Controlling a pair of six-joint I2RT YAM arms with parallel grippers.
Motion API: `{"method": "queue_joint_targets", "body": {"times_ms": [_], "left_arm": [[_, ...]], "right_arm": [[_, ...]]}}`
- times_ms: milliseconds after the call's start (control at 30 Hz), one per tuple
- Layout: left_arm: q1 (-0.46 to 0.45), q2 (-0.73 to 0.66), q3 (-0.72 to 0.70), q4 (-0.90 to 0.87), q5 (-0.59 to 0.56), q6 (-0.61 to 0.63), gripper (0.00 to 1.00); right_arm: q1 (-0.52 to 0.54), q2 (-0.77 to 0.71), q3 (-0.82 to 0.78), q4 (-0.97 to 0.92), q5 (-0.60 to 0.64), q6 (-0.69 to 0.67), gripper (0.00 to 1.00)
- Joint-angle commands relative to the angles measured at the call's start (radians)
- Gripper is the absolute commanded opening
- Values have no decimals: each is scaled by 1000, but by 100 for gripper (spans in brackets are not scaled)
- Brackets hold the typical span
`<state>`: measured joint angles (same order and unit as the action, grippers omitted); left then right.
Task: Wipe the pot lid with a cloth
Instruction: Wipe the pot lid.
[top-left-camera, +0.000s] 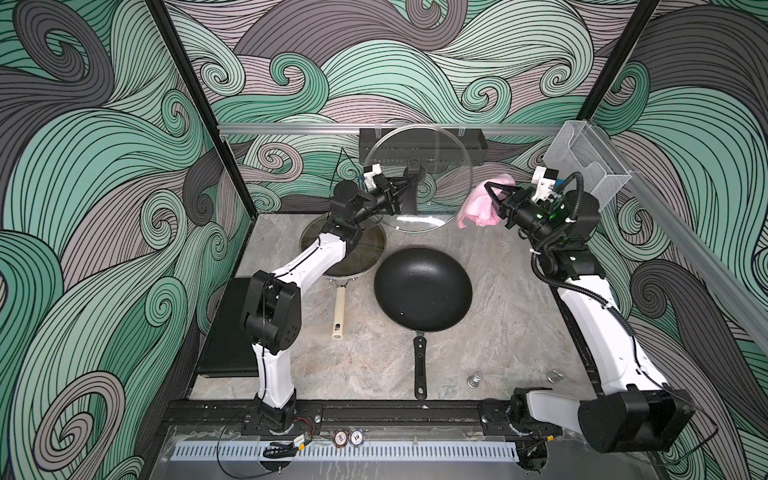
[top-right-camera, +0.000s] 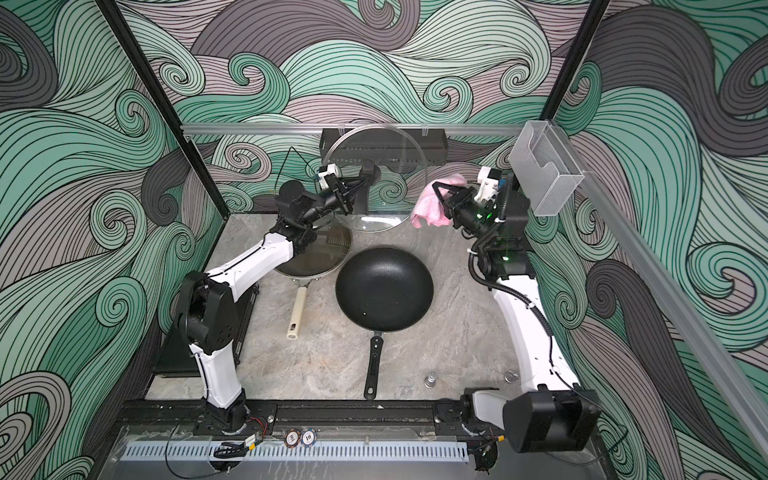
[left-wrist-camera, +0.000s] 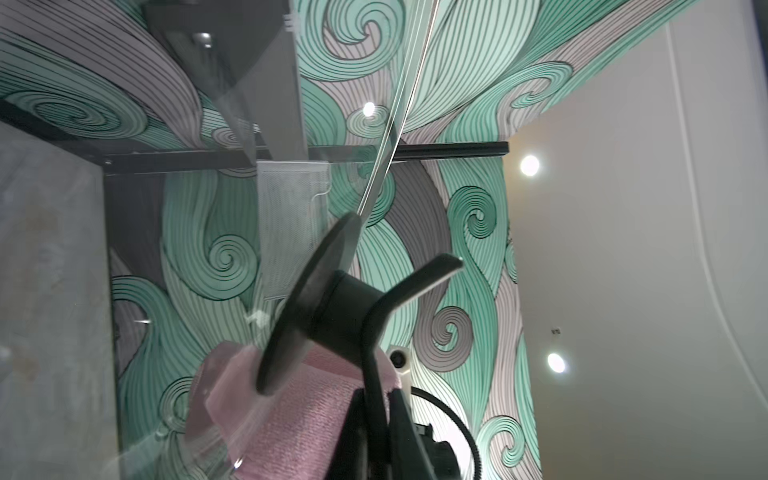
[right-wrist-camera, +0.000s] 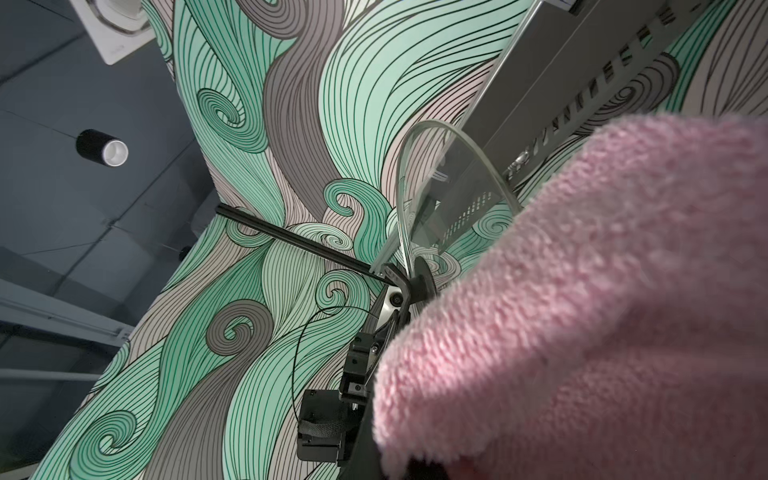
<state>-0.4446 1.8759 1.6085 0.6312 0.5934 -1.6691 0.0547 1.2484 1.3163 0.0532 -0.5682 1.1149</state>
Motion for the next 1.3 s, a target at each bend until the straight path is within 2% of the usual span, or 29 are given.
{"method": "queue_joint_targets", "body": {"times_ms": [0,133,300,367,500,633,833,967,1100,1267], "left_arm": [[-2,-121,43,35,9,165,0],[-18,-110,12,45,18,138,0],[-38,-132,-47,52,34,120,0],[-55,-139,-47,-9,69,147,0],[-88,-165,-96,-12,88,162,0],[-114,-206,-99,-166,110,278,0],[-126,-220,-146,-104,140,250,0],[-133,-240,-144,-188,172,313,0],[-150,-230,-160,-166,226,292,0],[-176,-225,-138,-263,280,353,0]], "right_arm": [[33,-15,53,-274,41,-197,0],[102,29,117,-345,5,-253,0],[118,99,157,-386,14,-282,0],[126,134,182,-405,24,-301,0],[131,194,222,-495,71,-347,0],[131,240,227,-521,84,-367,0],[134,270,240,-544,122,-463,0],[133,306,314,-616,161,-562,0],[133,352,383,-645,138,-641,0],[153,429,465,-670,75,-695,0]]}}
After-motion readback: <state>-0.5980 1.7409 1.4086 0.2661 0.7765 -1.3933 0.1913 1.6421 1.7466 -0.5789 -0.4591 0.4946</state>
